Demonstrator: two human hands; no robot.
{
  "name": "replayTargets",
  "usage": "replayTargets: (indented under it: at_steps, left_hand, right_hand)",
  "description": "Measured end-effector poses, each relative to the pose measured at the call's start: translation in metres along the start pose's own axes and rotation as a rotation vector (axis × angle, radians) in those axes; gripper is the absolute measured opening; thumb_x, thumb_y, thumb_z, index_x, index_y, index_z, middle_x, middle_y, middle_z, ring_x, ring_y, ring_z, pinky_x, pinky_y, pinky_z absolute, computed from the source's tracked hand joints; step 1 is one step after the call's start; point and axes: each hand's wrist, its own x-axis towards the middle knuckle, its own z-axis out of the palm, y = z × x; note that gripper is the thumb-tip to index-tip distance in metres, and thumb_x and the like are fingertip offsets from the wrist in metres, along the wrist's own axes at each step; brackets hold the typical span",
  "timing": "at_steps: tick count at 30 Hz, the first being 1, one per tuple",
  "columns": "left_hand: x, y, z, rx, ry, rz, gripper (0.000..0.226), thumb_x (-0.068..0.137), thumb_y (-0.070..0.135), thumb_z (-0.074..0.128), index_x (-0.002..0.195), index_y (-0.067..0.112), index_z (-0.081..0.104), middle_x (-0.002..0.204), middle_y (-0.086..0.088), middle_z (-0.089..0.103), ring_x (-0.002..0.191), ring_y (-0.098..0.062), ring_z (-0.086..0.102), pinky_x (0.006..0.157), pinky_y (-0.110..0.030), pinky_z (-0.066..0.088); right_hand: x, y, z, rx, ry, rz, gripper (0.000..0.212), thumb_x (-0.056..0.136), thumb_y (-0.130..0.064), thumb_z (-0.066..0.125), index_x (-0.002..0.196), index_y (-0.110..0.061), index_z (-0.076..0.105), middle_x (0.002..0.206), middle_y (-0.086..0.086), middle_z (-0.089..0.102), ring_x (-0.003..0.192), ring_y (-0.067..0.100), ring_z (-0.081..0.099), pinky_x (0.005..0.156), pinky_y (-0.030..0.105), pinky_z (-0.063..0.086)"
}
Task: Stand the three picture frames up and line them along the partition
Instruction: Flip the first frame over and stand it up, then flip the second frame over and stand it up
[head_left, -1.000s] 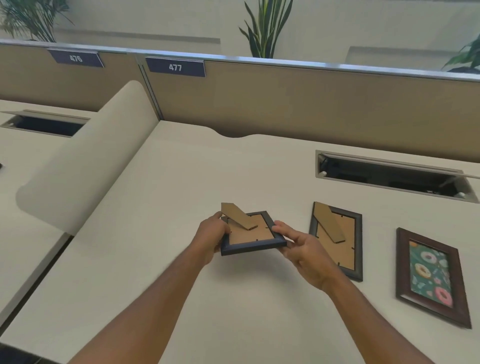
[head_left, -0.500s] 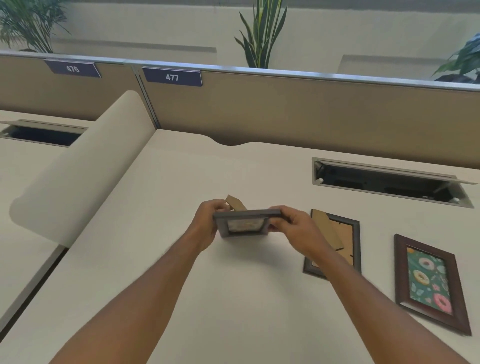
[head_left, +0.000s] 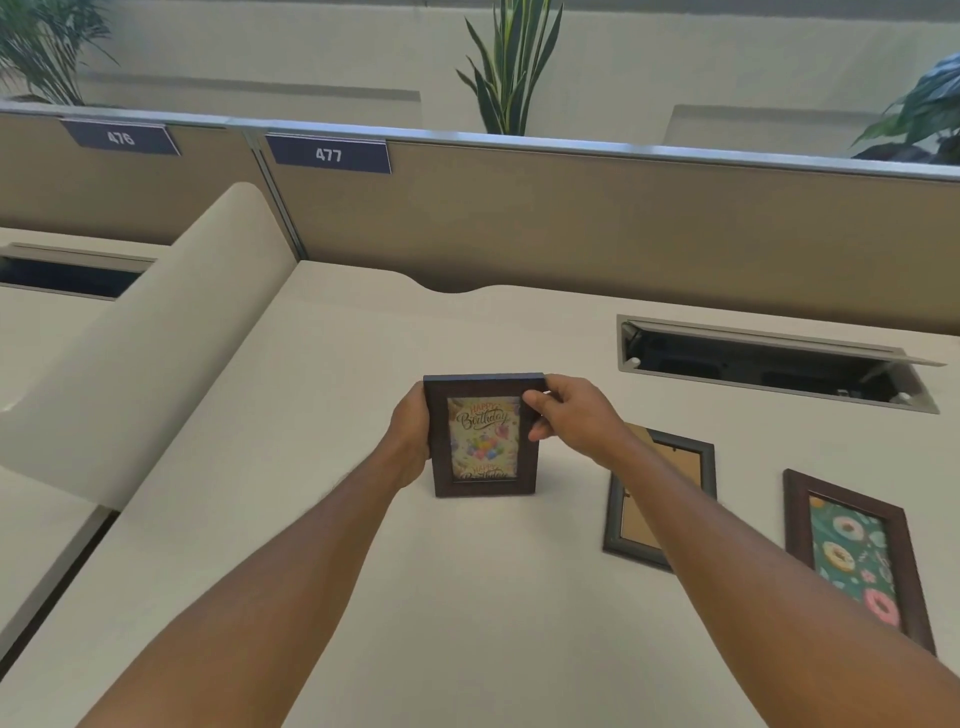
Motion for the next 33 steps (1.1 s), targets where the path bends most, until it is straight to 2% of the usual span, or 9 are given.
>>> replayTargets:
  at_steps: [11,14,16,20,23,26,29,31,33]
  left_hand:
    - [-0.006,-0.008,-0.001,0.015,0.017,-0.041,0.045,0.098,0.043,0.031,0.106,0.02,0.069,0.106,-0.007,0.075,0.105,-0.029,0.068,0.102,-0.054,0.049]
    - [-0.005,-0.017,-0.006,-0.05,0.043,-0.051,0.046,0.101,0.046,0.03,0.116,0.016,0.061,0.106,-0.009,0.072,0.103,-0.027,0.067,0.101,-0.048,0.049]
    - [-0.007,-0.027,-0.009,-0.1,0.16,-0.036,0.041,0.102,0.044,0.03,0.12,0.014,0.053,0.106,-0.01,0.071,0.103,-0.026,0.065,0.1,-0.045,0.047]
    - [-0.023,-0.056,-0.007,0.002,0.596,0.057,0.029,0.096,0.032,0.038,0.108,0.016,0.059,0.107,-0.006,0.069,0.098,-0.026,0.061,0.088,-0.041,0.05]
    - [-0.038,-0.086,0.001,0.129,0.708,0.134,0.031,0.096,0.025,0.043,0.119,0.014,0.059,0.11,-0.007,0.066,0.101,-0.03,0.062,0.089,-0.043,0.053]
    - [-0.055,-0.11,0.024,0.226,0.659,0.288,0.025,0.096,0.015,0.045,0.114,0.012,0.062,0.11,-0.009,0.068,0.101,-0.029,0.062,0.087,-0.042,0.054]
    - [-0.077,-0.128,0.063,0.259,0.524,0.428,0.021,0.093,0.003,0.049,0.101,0.009,0.068,0.098,-0.006,0.068,0.094,-0.025,0.062,0.083,-0.034,0.051]
    - [-0.091,-0.136,0.092,0.319,0.326,0.436,0.021,0.094,0.003,0.051,0.102,0.012,0.068,0.099,-0.003,0.069,0.096,-0.022,0.063,0.083,-0.03,0.051]
    - [-0.098,-0.14,0.121,0.435,0.073,0.351,0.027,0.095,0.007,0.05,0.116,0.014,0.066,0.115,0.0,0.067,0.11,-0.019,0.061,0.093,-0.028,0.049]
  right_hand:
    - [-0.008,0.005,-0.002,0.059,0.009,-0.019,0.032,0.099,-0.028,0.054,0.128,-0.016,0.061,0.096,0.008,0.076,0.067,0.013,0.071,0.077,0.034,0.062]
    - [-0.017,0.019,-0.007,0.102,0.074,-0.01,0.04,0.098,-0.026,0.057,0.137,-0.017,0.055,0.093,0.007,0.076,0.07,0.015,0.074,0.078,0.03,0.061]
    - [-0.027,0.034,-0.013,0.125,0.139,0.015,0.038,0.098,-0.024,0.058,0.135,-0.015,0.057,0.089,0.009,0.076,0.071,0.016,0.075,0.074,0.024,0.061]
    - [-0.056,0.076,-0.034,0.146,0.289,0.087,0.026,0.098,-0.022,0.057,0.122,-0.016,0.066,0.085,0.002,0.074,0.067,0.014,0.071,0.07,0.026,0.06]
    - [-0.084,0.109,-0.053,0.087,0.446,0.185,0.021,0.098,-0.017,0.053,0.112,-0.013,0.069,0.088,0.003,0.071,0.074,0.016,0.065,0.072,0.026,0.052]
    - [-0.109,0.142,-0.068,-0.101,0.612,0.298,0.03,0.098,-0.011,0.05,0.123,-0.008,0.066,0.115,0.012,0.067,0.102,0.03,0.062,0.086,0.032,0.048]
    - [-0.13,0.164,-0.074,-0.145,0.61,0.424,0.038,0.097,-0.008,0.051,0.134,-0.005,0.059,0.131,0.023,0.061,0.114,0.039,0.06,0.091,0.037,0.048]
    - [-0.138,0.17,-0.075,-0.15,0.548,0.476,0.043,0.097,-0.01,0.051,0.14,-0.005,0.052,0.137,0.023,0.057,0.123,0.037,0.056,0.095,0.037,0.046]
    - [-0.142,0.172,-0.073,-0.144,0.492,0.489,0.047,0.098,-0.012,0.049,0.144,-0.005,0.047,0.142,0.02,0.055,0.128,0.034,0.053,0.099,0.036,0.043]
